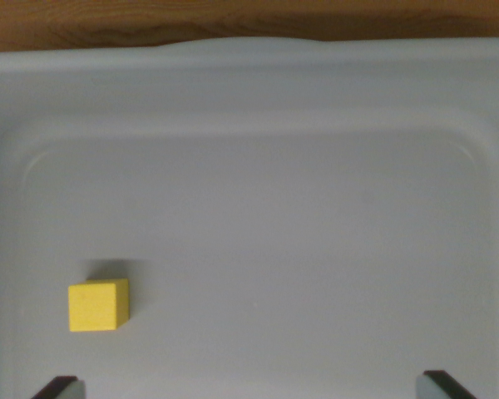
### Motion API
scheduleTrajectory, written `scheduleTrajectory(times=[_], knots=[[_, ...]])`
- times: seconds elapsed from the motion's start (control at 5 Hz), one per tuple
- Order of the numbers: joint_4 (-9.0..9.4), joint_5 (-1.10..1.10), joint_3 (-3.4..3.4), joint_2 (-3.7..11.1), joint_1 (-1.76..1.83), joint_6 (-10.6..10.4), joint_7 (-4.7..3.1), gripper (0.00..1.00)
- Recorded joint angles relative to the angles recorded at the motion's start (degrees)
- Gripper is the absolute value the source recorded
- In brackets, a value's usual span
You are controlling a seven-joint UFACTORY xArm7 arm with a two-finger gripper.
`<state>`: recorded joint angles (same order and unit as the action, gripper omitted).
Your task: Pick yellow cube
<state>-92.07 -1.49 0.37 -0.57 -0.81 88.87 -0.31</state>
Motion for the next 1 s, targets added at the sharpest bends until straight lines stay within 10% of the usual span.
scheduleTrajectory(times=[1.0], knots=[[2.04, 0.23, 0.41, 1.35, 0.72, -3.0, 0.86, 0.00]])
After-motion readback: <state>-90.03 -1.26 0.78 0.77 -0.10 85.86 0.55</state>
